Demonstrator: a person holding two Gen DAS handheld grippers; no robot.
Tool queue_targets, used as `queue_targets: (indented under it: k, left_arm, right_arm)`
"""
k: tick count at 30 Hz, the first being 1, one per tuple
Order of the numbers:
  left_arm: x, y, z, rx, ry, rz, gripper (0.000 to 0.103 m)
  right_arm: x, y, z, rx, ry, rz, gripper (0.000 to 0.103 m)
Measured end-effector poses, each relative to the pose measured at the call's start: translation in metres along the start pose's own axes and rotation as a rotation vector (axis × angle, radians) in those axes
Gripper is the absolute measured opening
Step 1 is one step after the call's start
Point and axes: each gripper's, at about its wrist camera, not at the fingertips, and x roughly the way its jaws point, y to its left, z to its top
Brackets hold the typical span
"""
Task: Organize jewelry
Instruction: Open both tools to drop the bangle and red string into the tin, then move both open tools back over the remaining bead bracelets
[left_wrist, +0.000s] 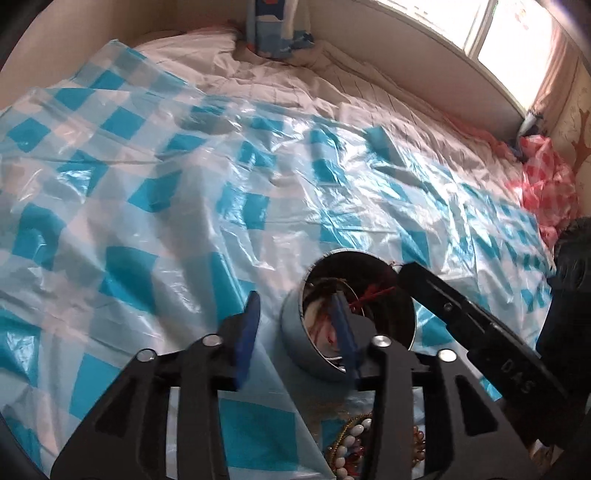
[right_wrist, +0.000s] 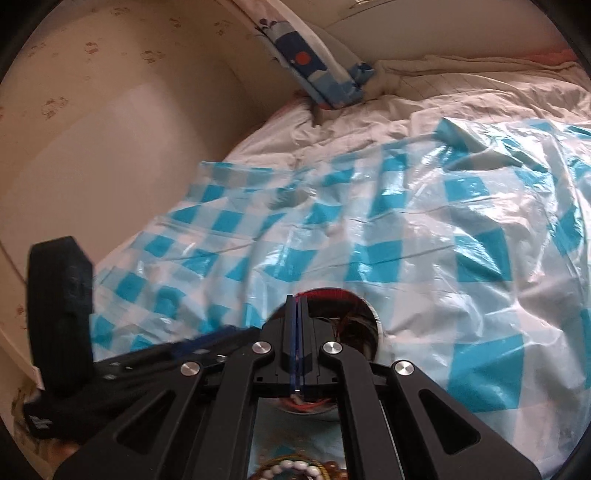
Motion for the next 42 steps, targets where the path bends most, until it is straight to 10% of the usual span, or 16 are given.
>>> queue_targets:
  k: [16, 20, 42]
  left_arm:
    - [-0.018, -0.003, 0.001, 0.088, -0.068, 0.109, 0.053]
    - [-0.021, -0.008, 0.001, 0.116, -0.084, 0.133, 0.056]
    - [-0.028, 0.004, 0.000, 0.130, -0.084, 0.169, 0.066]
  right_arm:
    - [-0.002, -0.008, -0.007, -0.026, -0.012, -0.107, 0.002]
    - [-0.003, -0.006, -0.008, -0.029, -0.022, -0.110, 0.042]
    - [-0.023, -0.007, -0.003, -0.062, -0.065, -0.158, 0.051]
